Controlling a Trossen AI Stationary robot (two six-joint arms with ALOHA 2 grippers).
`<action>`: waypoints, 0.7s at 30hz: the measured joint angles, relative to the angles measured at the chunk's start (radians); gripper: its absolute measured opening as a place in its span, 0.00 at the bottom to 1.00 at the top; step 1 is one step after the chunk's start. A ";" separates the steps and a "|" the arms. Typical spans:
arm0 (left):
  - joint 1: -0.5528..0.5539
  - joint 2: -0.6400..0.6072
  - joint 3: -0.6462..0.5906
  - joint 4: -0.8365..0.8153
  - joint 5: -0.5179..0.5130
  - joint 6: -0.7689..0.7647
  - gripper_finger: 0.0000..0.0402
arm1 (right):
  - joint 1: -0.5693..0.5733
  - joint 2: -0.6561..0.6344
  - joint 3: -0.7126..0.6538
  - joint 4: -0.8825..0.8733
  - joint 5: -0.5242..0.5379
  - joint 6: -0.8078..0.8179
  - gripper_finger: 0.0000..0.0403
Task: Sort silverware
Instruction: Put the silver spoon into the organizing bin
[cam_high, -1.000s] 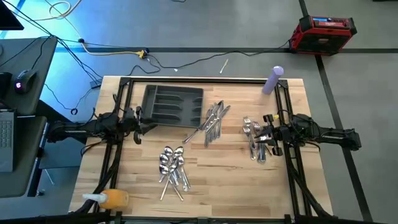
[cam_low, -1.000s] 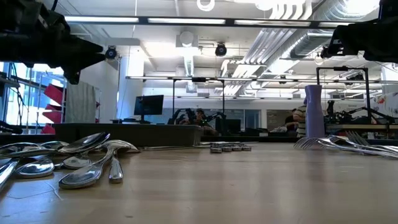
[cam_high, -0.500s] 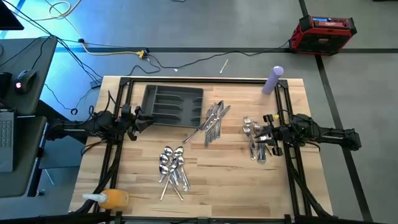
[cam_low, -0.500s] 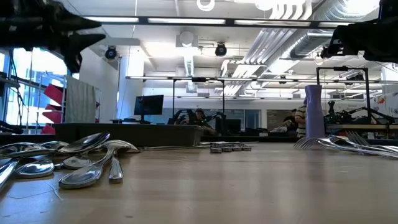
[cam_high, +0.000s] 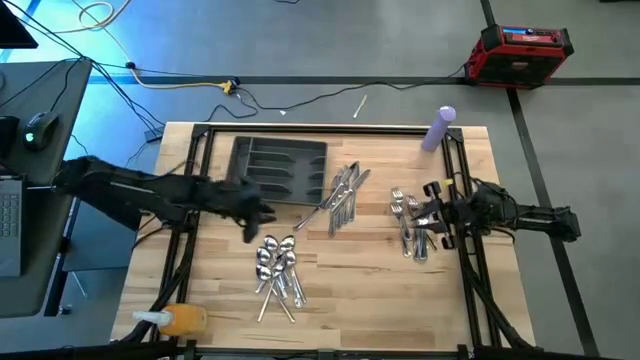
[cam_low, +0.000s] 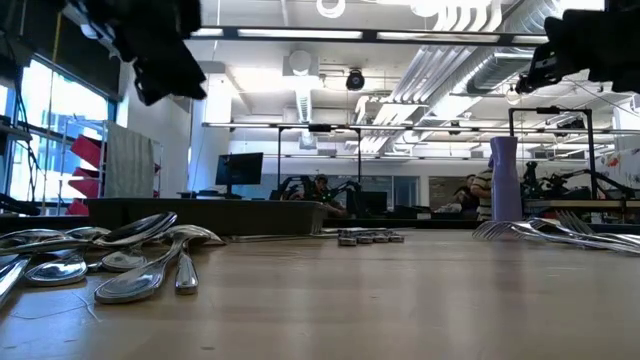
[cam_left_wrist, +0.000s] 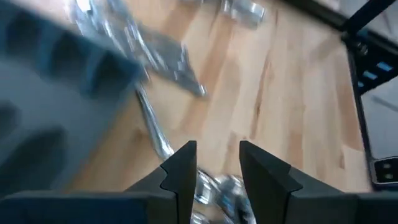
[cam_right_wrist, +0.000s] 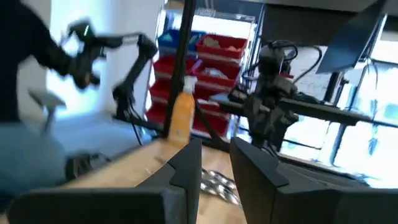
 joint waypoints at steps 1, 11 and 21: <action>-0.002 0.048 0.025 -0.020 0.023 -0.035 0.28 | 0.002 0.000 0.000 0.010 0.000 0.037 0.18; -0.061 0.368 0.160 -0.185 0.126 -0.510 0.35 | 0.003 0.000 0.000 0.027 0.000 0.181 0.18; -0.235 0.456 0.162 -0.178 0.138 -1.074 0.36 | 0.003 0.000 0.000 -0.042 0.000 0.049 0.18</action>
